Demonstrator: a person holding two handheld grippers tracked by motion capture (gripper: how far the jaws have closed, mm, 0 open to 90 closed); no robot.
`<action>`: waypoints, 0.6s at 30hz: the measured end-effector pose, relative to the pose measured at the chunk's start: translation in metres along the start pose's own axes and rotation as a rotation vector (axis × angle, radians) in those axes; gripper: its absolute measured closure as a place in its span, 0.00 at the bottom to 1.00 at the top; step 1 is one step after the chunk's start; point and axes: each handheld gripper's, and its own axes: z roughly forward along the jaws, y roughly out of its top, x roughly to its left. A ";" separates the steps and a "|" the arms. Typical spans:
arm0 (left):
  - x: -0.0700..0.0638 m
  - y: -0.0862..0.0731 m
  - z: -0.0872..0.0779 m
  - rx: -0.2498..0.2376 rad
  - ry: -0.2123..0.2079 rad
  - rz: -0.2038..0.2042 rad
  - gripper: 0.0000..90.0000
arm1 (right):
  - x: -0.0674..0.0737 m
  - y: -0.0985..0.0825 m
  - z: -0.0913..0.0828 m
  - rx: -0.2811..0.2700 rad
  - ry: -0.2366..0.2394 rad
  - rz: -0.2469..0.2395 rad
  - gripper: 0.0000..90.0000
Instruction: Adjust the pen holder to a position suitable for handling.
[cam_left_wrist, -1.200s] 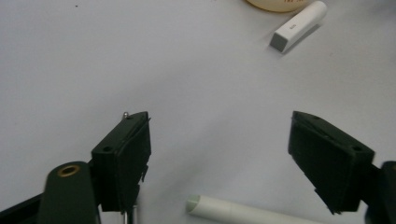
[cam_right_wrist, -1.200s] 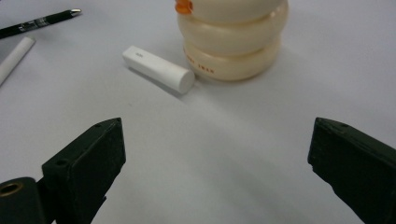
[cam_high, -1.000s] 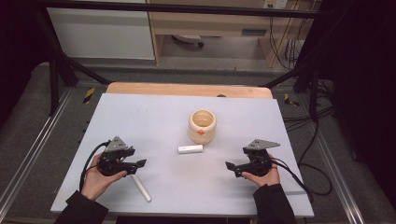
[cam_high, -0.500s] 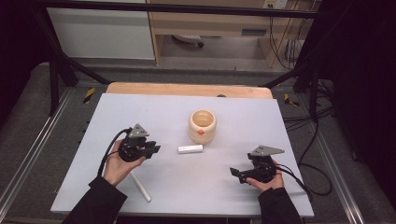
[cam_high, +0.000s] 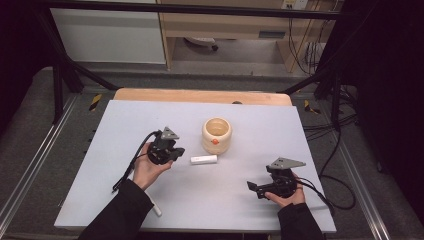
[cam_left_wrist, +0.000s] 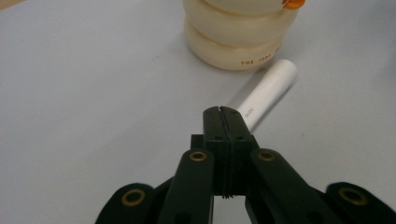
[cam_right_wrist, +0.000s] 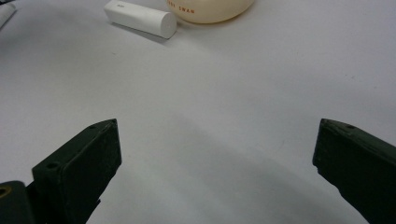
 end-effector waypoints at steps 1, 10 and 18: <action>-0.001 0.002 0.003 0.001 0.002 0.006 0.99 | 0.000 0.000 0.000 0.000 0.002 0.001 0.02; -0.007 0.013 0.039 0.058 0.001 0.012 1.00 | -0.001 0.000 0.000 0.001 0.002 -0.002 0.02; -0.012 0.014 0.059 0.083 -0.001 0.025 1.00 | -0.001 -0.001 0.001 0.011 0.004 -0.008 0.02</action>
